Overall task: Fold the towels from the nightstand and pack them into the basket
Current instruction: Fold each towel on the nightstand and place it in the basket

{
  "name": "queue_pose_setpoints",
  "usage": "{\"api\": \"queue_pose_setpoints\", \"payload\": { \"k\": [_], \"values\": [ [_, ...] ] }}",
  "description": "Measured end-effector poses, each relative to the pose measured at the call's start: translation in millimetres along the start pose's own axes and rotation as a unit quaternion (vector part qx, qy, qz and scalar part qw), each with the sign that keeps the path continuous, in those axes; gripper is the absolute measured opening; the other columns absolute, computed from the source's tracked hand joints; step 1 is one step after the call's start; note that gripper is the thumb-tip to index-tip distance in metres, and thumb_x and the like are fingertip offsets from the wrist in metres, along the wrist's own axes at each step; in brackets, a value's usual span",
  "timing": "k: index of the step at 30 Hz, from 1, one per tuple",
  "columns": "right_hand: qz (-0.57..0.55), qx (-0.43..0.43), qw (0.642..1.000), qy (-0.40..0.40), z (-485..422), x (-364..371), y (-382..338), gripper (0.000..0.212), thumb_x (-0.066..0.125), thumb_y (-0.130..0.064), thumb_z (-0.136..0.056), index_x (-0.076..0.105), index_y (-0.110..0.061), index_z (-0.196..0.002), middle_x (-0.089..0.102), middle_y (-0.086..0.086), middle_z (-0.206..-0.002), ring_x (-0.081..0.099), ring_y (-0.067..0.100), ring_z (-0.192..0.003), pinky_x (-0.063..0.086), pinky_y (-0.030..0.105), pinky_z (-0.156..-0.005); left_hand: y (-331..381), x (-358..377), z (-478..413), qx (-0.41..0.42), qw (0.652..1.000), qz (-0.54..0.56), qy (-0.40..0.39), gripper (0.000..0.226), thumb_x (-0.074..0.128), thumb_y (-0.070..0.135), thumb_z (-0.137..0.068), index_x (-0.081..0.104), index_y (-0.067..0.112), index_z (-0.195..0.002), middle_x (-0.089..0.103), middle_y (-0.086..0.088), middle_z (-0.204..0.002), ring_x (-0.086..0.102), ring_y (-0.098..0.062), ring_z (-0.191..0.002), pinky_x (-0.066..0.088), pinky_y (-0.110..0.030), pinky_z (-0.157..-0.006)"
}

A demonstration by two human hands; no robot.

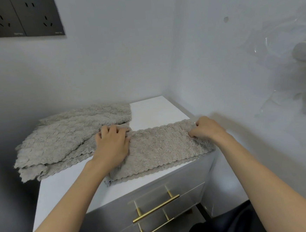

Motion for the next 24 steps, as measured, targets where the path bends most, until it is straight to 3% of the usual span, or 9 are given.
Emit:
{"api": "queue_pose_setpoints", "payload": {
  "k": [2, 5, 8, 11, 15, 18, 19, 21, 24],
  "values": [
    [0.071, -0.044, 0.990, 0.116, -0.2, -8.1, -10.0, 0.030, 0.053, -0.011, -0.083, 0.034, -0.019, -0.061, 0.040, 0.001, -0.064, 0.047, 0.029, -0.069, 0.025, 0.025, -0.052, -1.8, -3.5, -4.7, -0.011, 1.000, 0.002, -0.006, 0.035, 0.033, 0.040, -0.100, 0.051, 0.023, -0.124, 0.052, 0.000, -0.124, 0.039, -0.025, -0.119, 0.023, -0.039, -0.093],
    [0.093, -0.125, 0.944, 0.290, 4.6, -20.2, -34.2, 0.020, 0.046, -0.009, -0.091, 0.061, -0.013, -0.079, 0.063, 0.007, -0.090, 0.062, 0.032, -0.086, 0.043, 0.032, -0.062, 1.2, -9.7, -6.9, 0.004, 0.998, 0.061, -0.004, 0.026, 0.041, 0.037, -0.098, 0.046, 0.020, -0.080, 0.052, 0.005, -0.079, 0.051, -0.023, -0.085, 0.034, -0.035, -0.077],
    [0.052, -0.170, 0.927, 0.329, -4.6, -21.6, -51.9, 0.029, 0.041, -0.008, -0.093, 0.068, -0.016, -0.100, 0.065, 0.005, -0.100, 0.061, 0.030, -0.089, 0.045, 0.035, -0.067, 10.3, -8.6, -5.7, 0.012, 0.986, 0.156, -0.052, 0.032, 0.047, 0.035, -0.097, 0.036, 0.018, -0.073, 0.042, 0.003, -0.067, 0.041, -0.017, -0.063, 0.026, -0.033, -0.055],
    [-0.067, -0.210, 0.927, 0.304, -17.2, -16.2, -64.8, 0.029, 0.042, -0.005, -0.093, 0.068, -0.014, -0.102, 0.068, 0.004, -0.095, 0.061, 0.025, -0.087, 0.045, 0.032, -0.069, 16.5, -5.7, -1.2, -0.001, 0.963, 0.243, -0.113, 0.035, 0.051, 0.037, -0.095, 0.035, 0.016, -0.073, 0.041, 0.001, -0.068, 0.035, -0.014, -0.059, 0.025, -0.030, -0.054],
    [-0.246, -0.263, 0.907, 0.219, -32.9, -4.6, -93.9, 0.024, 0.050, -0.003, -0.093, 0.068, -0.010, -0.109, 0.064, -0.005, -0.094, 0.061, 0.018, -0.094, 0.043, 0.022, -0.085, 20.5, -2.1, 0.8, -0.046, 0.928, 0.338, -0.149, 0.033, 0.057, 0.039, -0.092, 0.040, 0.015, -0.077, 0.048, -0.008, -0.077, 0.045, -0.019, -0.067, 0.036, -0.031, -0.061],
    [-0.304, -0.304, 0.895, 0.118, -35.6, 8.1, -112.1, 0.040, 0.049, 0.001, -0.093, 0.058, -0.018, -0.127, 0.059, -0.005, -0.123, 0.058, 0.009, -0.102, 0.043, 0.014, -0.080, 22.3, 0.3, 4.2, -0.075, 0.880, 0.437, -0.171, 0.034, 0.061, 0.033, -0.091, 0.042, 0.011, -0.074, 0.062, -0.027, -0.073, 0.064, -0.028, -0.060, 0.054, -0.040, -0.060],
    [-0.309, -0.312, 0.893, 0.094, -35.3, 11.9, -114.5, 0.047, 0.047, 0.003, -0.092, 0.053, -0.021, -0.132, 0.052, -0.005, -0.134, 0.055, 0.010, -0.111, 0.045, 0.018, -0.085, 22.9, 0.7, 5.5, -0.067, 0.881, 0.438, -0.169, 0.035, 0.062, 0.033, -0.091, 0.043, 0.009, -0.074, 0.066, -0.025, -0.069, 0.067, -0.030, -0.056, 0.056, -0.042, -0.057],
    [-0.296, -0.317, 0.899, 0.066, -34.4, 16.9, -115.2, 0.054, 0.044, 0.004, -0.092, 0.047, -0.027, -0.137, 0.041, -0.005, -0.146, 0.053, 0.013, -0.118, 0.049, 0.025, -0.087, 21.3, 0.1, 6.8, -0.050, 0.921, 0.361, -0.140, 0.039, 0.063, 0.043, -0.088, 0.042, 0.009, -0.087, 0.065, -0.009, -0.066, 0.064, -0.021, -0.052, 0.048, -0.032, -0.048],
    [-0.271, -0.311, 0.910, 0.038, -29.6, 16.0, -110.6, 0.044, 0.047, -0.001, -0.093, 0.056, -0.030, -0.126, 0.053, -0.007, -0.133, 0.063, 0.014, -0.093, 0.050, 0.018, -0.064, 16.3, -5.0, 10.3, -0.040, 0.979, 0.187, -0.071, 0.055, 0.058, 0.061, -0.083, 0.035, 0.015, -0.104, 0.056, 0.004, -0.073, 0.056, -0.015, -0.064, 0.040, -0.030, -0.053]
  ]
}}
Point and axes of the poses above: each hand's wrist, its own z-axis away from the middle knuckle, its own x-axis out of the palm, y = z × x, the point moved 4 cm from there along -z, towards the middle knuckle
